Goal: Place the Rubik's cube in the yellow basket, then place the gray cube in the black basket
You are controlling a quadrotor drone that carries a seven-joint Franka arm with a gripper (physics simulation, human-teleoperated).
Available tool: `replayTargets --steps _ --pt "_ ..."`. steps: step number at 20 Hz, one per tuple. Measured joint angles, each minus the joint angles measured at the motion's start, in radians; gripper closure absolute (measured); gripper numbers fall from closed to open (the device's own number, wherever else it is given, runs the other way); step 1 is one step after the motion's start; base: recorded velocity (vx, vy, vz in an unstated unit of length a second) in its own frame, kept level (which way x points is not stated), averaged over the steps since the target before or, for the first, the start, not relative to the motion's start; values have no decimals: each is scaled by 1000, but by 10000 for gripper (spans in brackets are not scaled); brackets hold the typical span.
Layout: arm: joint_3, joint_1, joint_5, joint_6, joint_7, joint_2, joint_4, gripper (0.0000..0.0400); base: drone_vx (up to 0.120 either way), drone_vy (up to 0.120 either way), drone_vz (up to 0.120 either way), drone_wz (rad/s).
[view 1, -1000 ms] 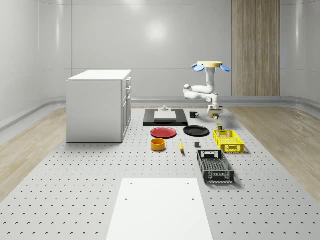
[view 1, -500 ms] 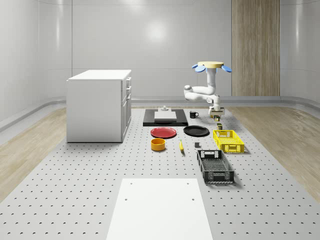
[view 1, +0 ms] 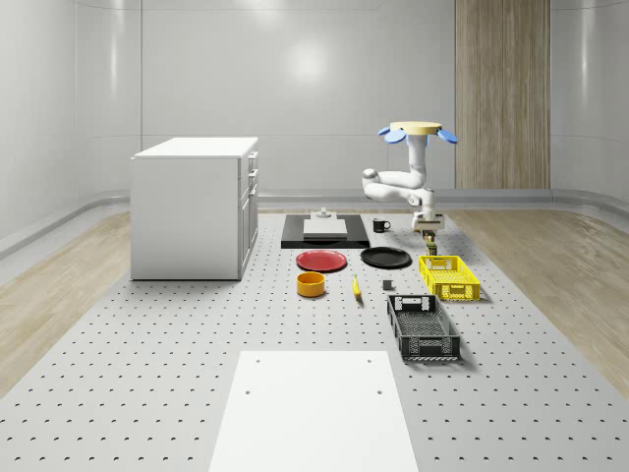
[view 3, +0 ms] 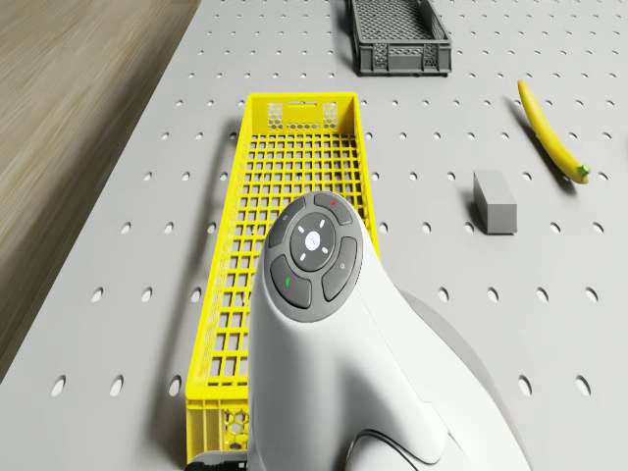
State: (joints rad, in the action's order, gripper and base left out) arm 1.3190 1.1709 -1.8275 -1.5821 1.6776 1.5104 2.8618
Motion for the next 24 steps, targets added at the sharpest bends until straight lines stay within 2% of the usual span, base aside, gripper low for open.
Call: replayTargets --steps 24 --pt "2 4 6 -14 3 15 -1 113 120 0 0 0"
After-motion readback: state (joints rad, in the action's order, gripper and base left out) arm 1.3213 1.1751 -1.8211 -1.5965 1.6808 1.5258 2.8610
